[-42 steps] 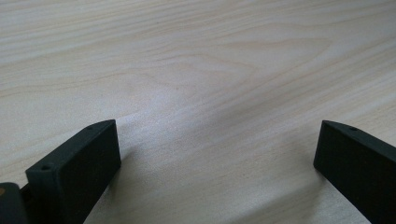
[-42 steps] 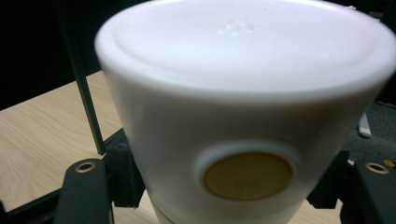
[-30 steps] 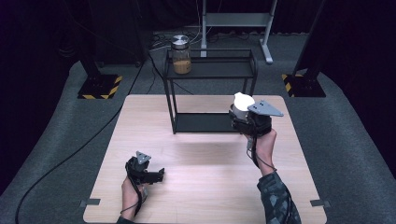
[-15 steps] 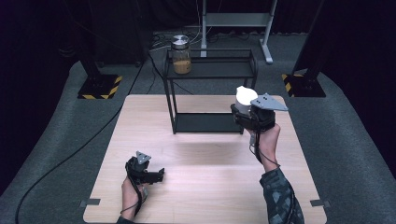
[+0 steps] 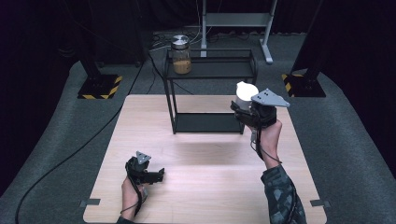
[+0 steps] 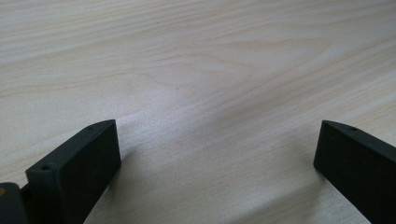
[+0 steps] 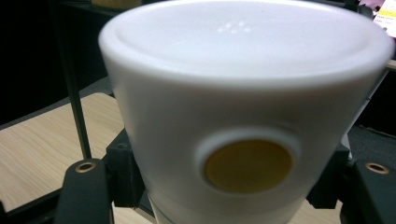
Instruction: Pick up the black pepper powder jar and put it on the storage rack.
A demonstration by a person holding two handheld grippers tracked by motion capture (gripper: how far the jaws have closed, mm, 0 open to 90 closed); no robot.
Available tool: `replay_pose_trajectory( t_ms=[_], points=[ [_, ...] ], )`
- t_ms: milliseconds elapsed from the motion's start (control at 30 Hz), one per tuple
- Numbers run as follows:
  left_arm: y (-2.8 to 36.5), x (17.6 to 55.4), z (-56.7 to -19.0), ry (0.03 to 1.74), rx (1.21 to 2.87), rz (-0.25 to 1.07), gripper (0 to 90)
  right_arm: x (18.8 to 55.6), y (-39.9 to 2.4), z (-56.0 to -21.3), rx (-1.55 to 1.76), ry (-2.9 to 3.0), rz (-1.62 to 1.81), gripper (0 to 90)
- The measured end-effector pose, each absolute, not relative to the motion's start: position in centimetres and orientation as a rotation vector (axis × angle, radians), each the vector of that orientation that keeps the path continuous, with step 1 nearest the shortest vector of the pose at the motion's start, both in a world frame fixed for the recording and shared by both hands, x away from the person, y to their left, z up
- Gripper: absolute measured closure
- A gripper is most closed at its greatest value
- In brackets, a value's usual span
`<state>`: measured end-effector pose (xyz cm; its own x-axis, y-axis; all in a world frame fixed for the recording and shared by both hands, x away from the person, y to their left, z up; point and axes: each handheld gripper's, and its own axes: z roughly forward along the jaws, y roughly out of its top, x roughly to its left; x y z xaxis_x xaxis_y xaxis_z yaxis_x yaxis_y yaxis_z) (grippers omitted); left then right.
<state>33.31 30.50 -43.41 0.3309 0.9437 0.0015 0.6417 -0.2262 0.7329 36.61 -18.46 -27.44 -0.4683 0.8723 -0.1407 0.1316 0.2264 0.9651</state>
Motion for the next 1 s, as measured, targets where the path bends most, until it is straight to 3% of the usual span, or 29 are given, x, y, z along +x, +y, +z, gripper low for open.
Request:
replay_pose_trajectory(
  t_ms=[1000],
  points=[
    [30.5, 33.3, -43.4, 1.389, 1.96, 0.607, 0.1, 38.0, -18.8, -23.8, 0.853, 1.773, 1.324, 30.1]
  ],
)
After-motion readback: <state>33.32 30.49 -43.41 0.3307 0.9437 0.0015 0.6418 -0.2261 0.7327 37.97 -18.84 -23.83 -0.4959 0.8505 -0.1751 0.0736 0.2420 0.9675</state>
